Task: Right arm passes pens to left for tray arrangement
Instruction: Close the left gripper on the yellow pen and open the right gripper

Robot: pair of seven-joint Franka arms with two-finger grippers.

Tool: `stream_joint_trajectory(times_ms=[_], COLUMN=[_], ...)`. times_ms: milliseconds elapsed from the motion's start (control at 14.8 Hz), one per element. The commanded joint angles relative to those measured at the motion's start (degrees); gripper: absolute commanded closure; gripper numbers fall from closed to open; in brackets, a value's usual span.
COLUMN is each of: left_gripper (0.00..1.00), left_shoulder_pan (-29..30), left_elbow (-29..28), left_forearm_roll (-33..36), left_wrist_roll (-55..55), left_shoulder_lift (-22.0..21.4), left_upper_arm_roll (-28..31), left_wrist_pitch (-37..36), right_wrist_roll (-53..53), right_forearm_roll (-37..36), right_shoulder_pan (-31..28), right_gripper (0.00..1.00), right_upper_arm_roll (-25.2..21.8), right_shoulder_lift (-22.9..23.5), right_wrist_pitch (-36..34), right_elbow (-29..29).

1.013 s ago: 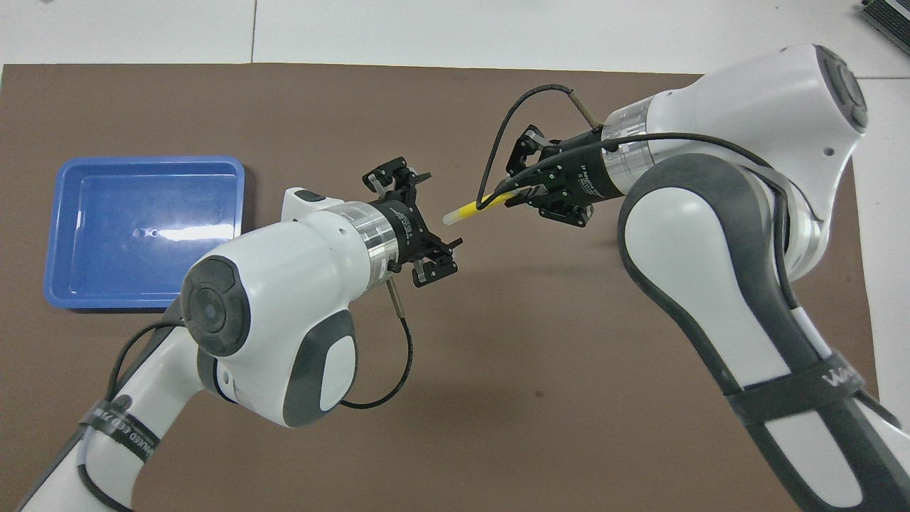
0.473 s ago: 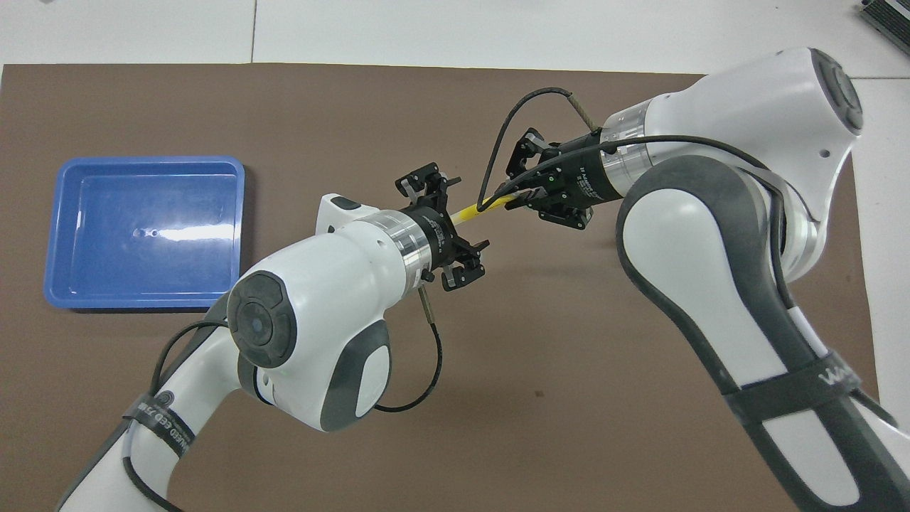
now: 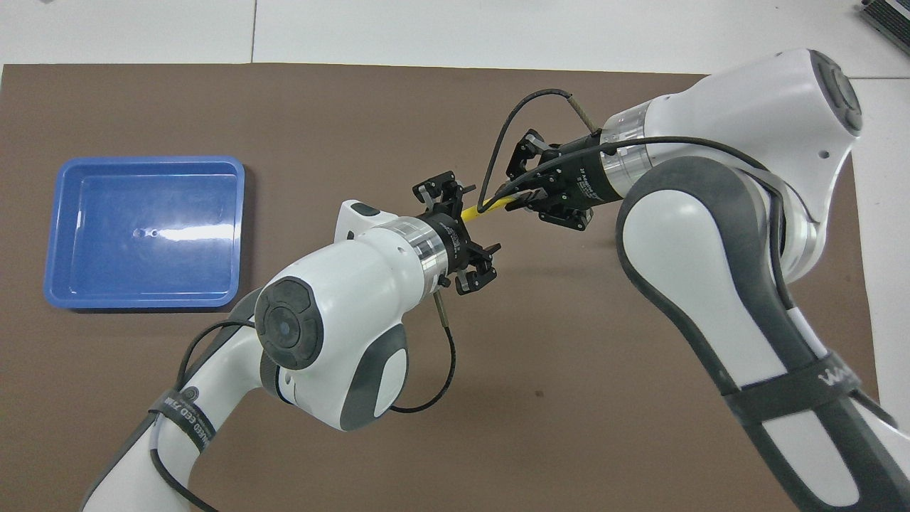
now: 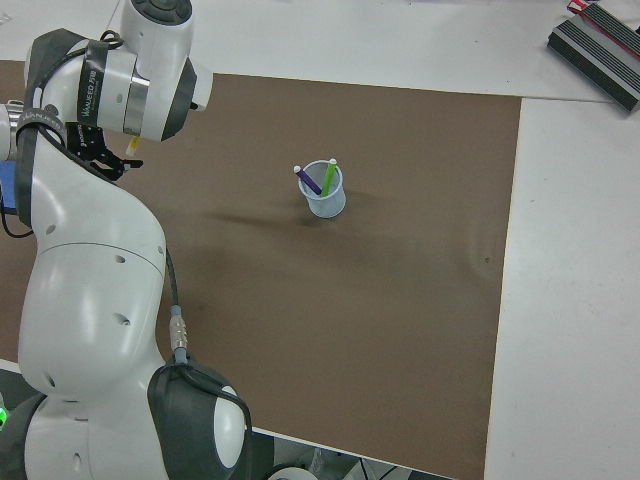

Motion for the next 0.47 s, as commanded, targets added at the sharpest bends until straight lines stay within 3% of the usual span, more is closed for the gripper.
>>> stream_joint_trajectory(times_ms=[0,405], left_gripper=[0.31,0.68], left_shoulder_pan=[-0.89,-0.71], left_elbow=[0.82,1.0], left_forearm_roll=[-0.34,-0.34], left_wrist_roll=[0.18,0.27], left_shoulder_lift=[0.74,1.09], left_upper_arm_roll=[0.84,0.84], left_wrist_pitch=[0.74,0.74], right_wrist_roll=[0.37,0.11], right_forearm_roll=[1.41,1.33], right_shoulder_pan=[-0.3,-0.3], right_gripper=[0.99,0.99], right_upper_arm_roll=[0.24,0.24], right_shoulder_lift=[-1.4,-1.4], right_wrist_pitch=[0.97,0.97], right_elbow=[-1.92,-1.92])
